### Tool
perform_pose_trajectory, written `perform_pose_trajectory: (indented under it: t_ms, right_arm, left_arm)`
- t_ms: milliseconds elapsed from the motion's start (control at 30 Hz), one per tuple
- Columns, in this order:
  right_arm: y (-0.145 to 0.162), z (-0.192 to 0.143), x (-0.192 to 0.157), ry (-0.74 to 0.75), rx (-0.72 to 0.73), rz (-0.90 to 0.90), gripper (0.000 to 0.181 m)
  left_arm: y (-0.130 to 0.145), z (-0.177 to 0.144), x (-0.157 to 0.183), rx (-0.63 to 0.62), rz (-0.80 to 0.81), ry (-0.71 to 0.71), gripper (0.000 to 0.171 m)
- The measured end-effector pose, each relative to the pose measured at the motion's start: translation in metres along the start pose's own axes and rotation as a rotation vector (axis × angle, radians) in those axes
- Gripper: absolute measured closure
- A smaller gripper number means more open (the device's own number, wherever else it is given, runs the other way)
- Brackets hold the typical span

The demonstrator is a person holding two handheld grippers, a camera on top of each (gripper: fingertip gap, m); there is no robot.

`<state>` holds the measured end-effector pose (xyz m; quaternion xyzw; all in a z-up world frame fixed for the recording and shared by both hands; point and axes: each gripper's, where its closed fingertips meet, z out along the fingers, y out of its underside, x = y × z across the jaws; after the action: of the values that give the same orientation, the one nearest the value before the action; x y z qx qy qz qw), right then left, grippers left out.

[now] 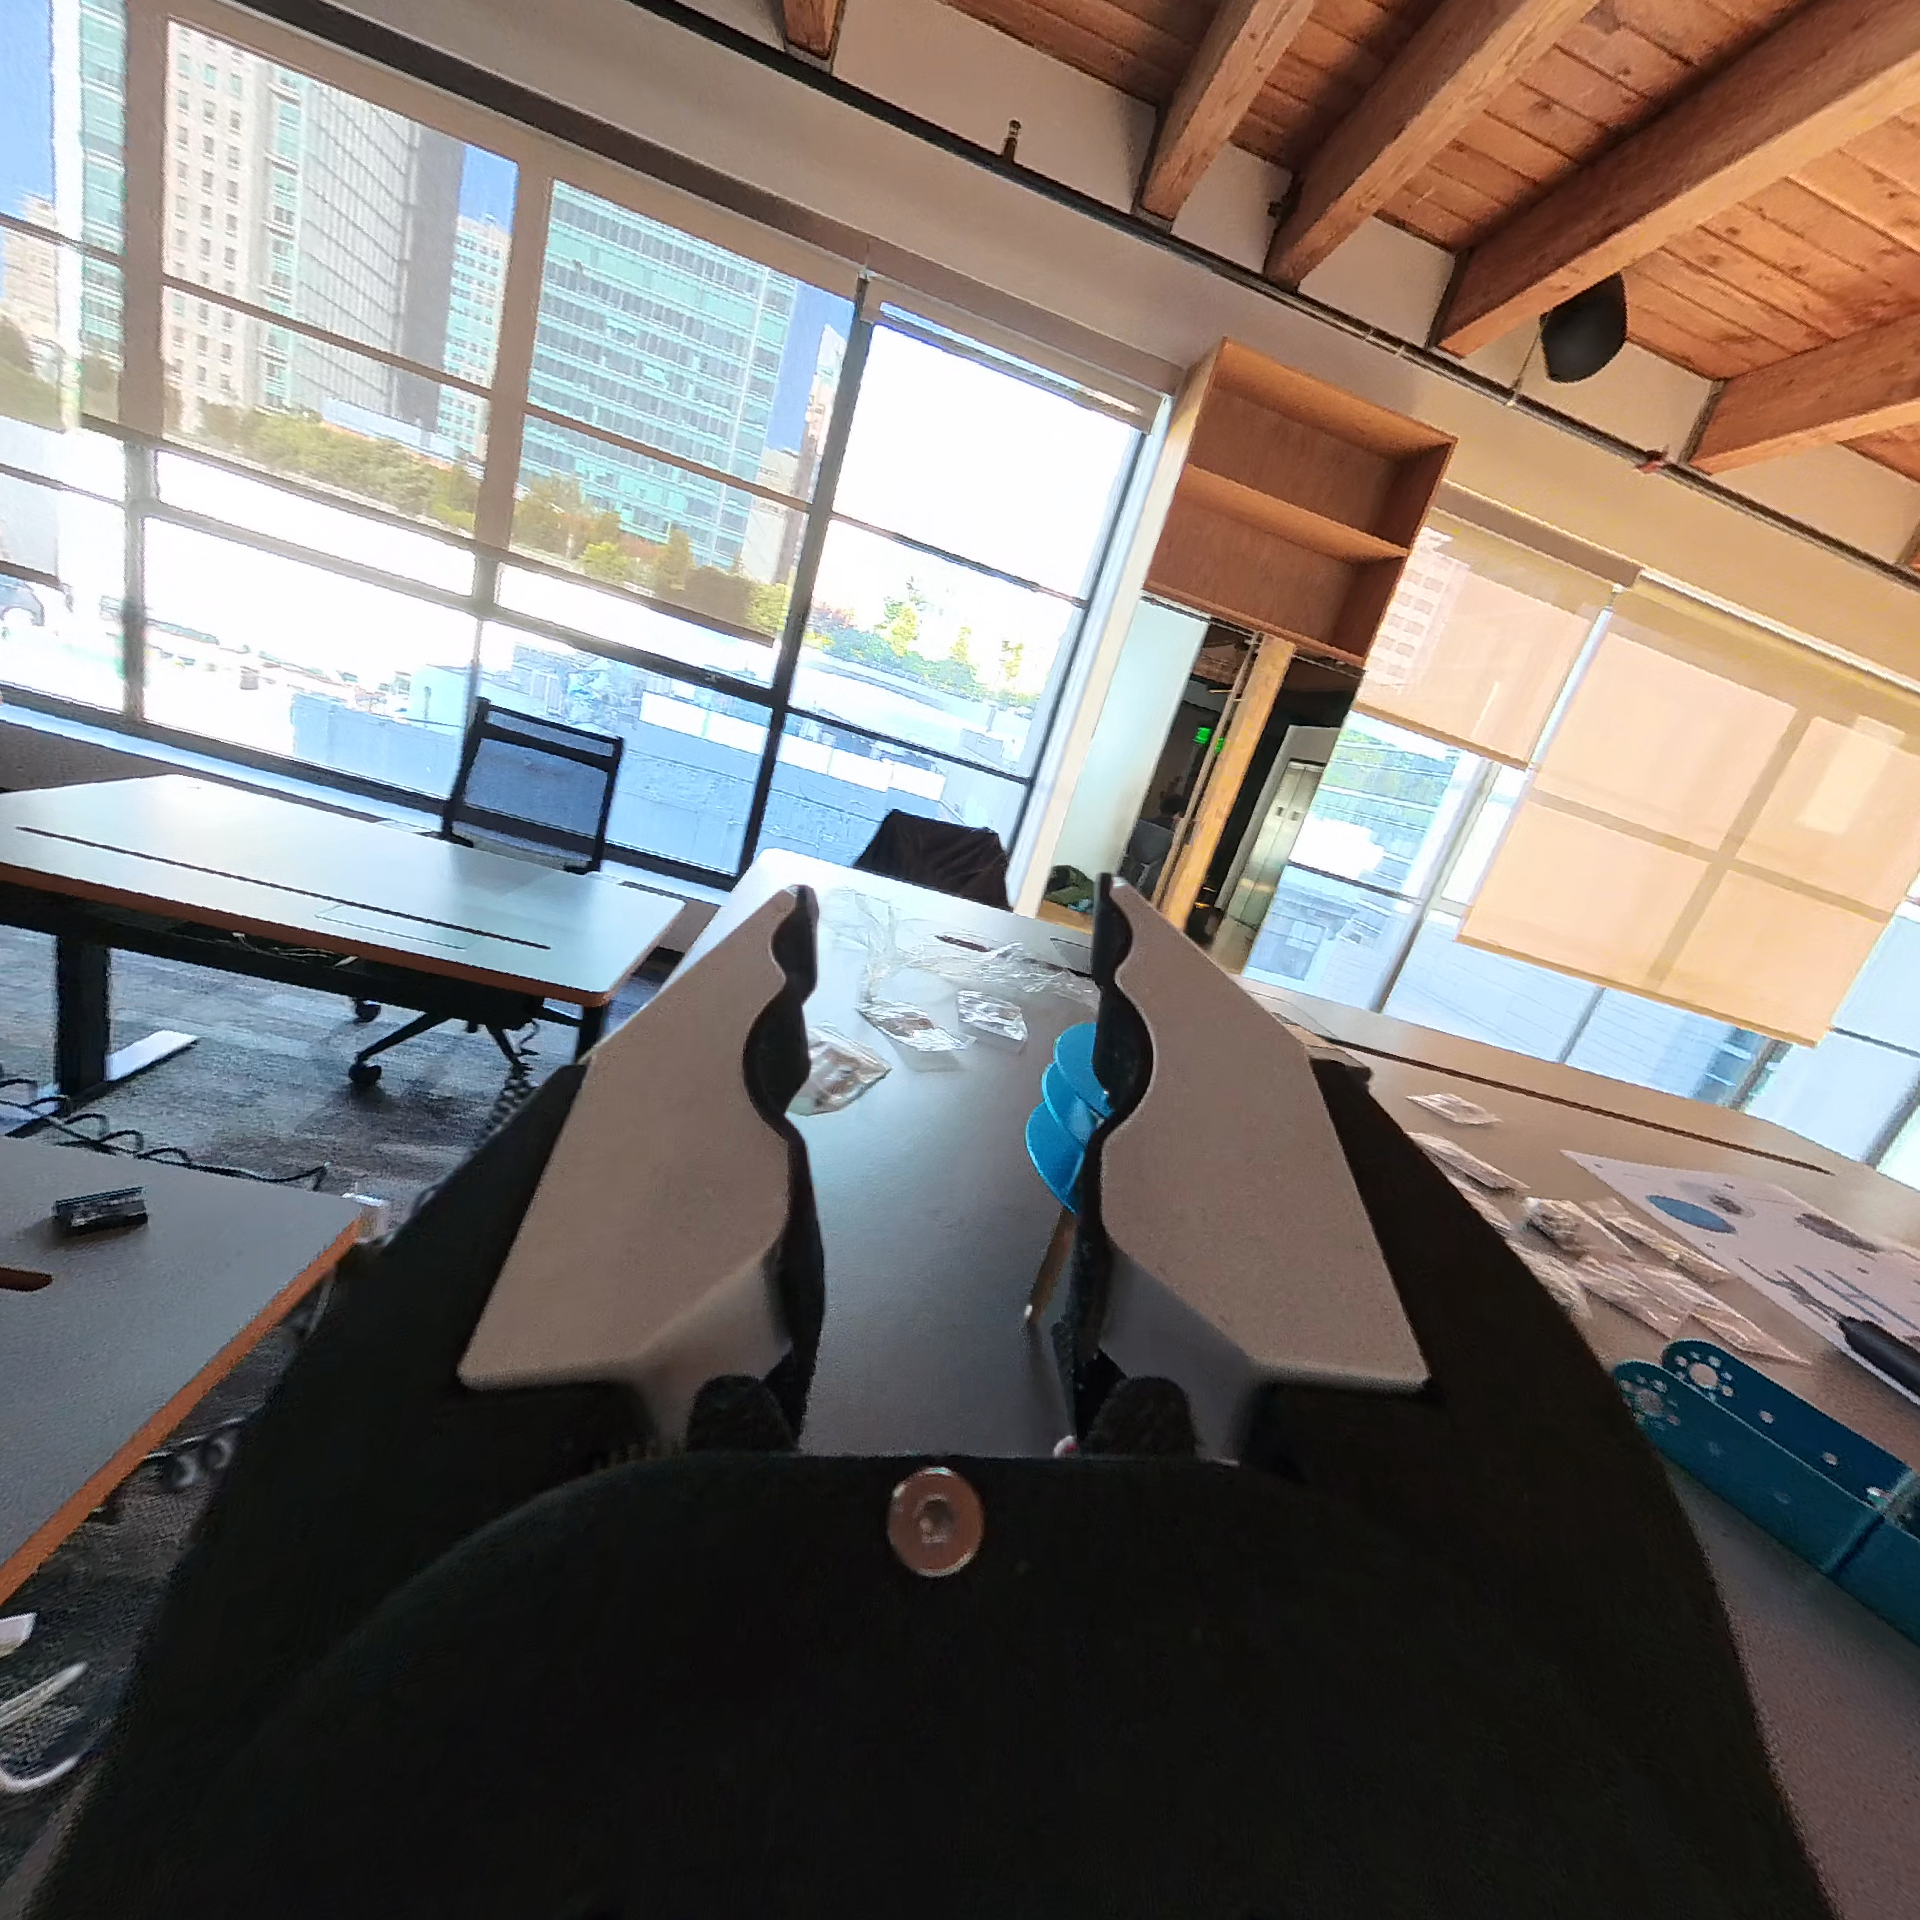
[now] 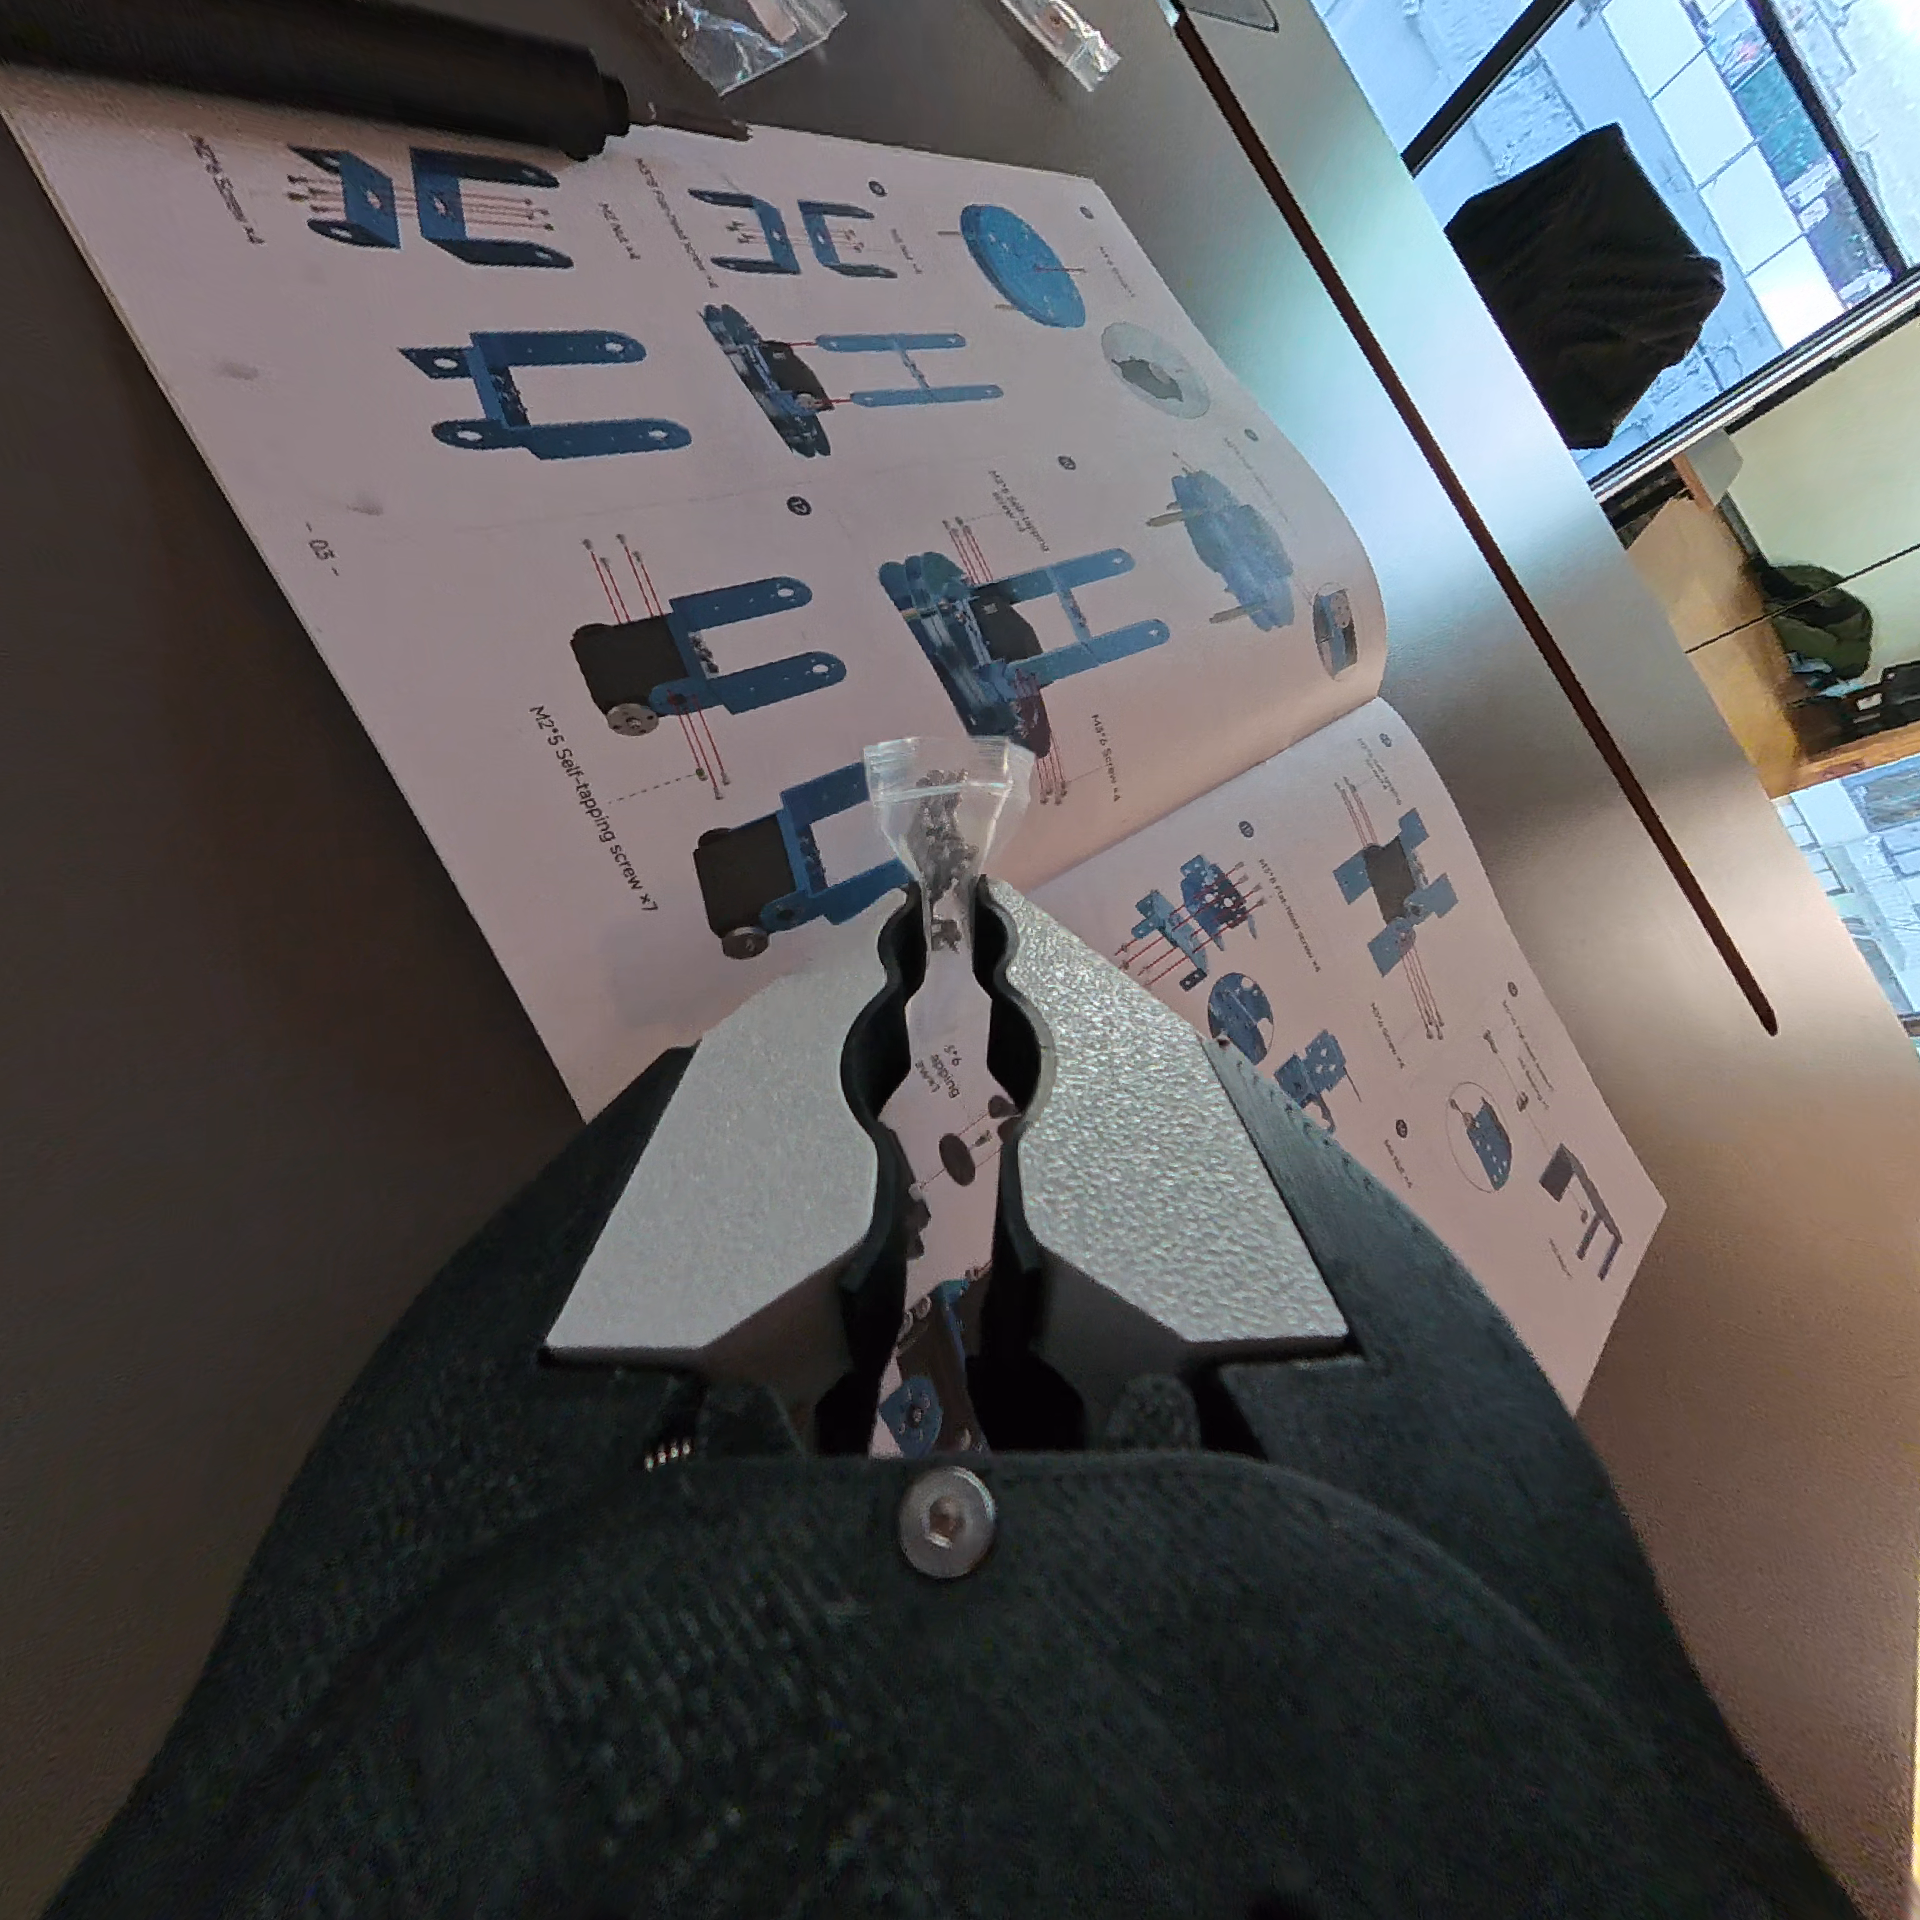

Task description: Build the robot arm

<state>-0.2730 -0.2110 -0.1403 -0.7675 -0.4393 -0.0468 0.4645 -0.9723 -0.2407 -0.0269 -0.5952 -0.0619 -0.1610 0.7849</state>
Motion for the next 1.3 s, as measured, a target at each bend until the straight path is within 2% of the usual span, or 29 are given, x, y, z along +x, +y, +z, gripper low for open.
perform_pose_trajectory:
  t_ms: [100, 200, 333, 467, 600, 667, 733, 833, 900, 1067, 1300]
  right_arm:
    - [-0.008, -0.001, 0.0, -0.002, 0.044, 0.034, 0.174]
    - [-0.018, -0.003, -0.001, -0.001, 0.094, 0.064, 0.174]
    - [-0.029, -0.006, -0.004, -0.002, 0.138, 0.111, 0.174]
    - [-0.042, -0.011, -0.014, -0.019, 0.185, 0.161, 0.174]
    - [-0.062, -0.013, -0.031, -0.044, 0.24, 0.203, 0.173]
    - [-0.075, -0.014, -0.04, -0.046, 0.265, 0.216, 0.173]
    - [-0.089, -0.014, -0.052, -0.066, 0.295, 0.225, 0.173]
    - [-0.11, -0.013, -0.075, -0.107, 0.333, 0.23, 0.173]
    - [-0.121, -0.012, -0.09, -0.113, 0.351, 0.2, 0.173]
    - [-0.133, -0.008, -0.109, -0.072, 0.354, 0.111, 0.173]
    - [-0.13, -0.003, -0.113, -0.064, 0.335, 0.095, 0.173]
  left_arm:
    - [-0.009, -0.004, 0.0, 0.034, 0.042, -0.034, 0.116]
    - [-0.021, -0.006, 0.019, 0.07, 0.039, -0.011, 0.115]
    - [-0.029, 0.001, 0.073, 0.002, 0.09, 0.079, 0.115]
    - [-0.031, 0.012, 0.153, -0.096, 0.12, 0.231, 0.114]
    - [0.003, 0.021, 0.244, -0.28, 0.085, 0.444, 0.114]
    - [0.031, 0.021, 0.293, -0.385, 0.02, 0.595, 0.114]
    - [0.053, 0.019, 0.337, -0.435, -0.084, 0.734, 0.116]
    - [0.1, 0.011, 0.379, -0.583, -0.163, 0.862, 0.116]
    - [0.127, 0.006, 0.39, -0.671, -0.153, 0.878, 0.116]
    - [0.154, -0.007, 0.393, -0.7, -0.156, 0.877, 0.118]
    - [0.152, -0.016, 0.374, -0.65, -0.144, 0.845, 0.121]
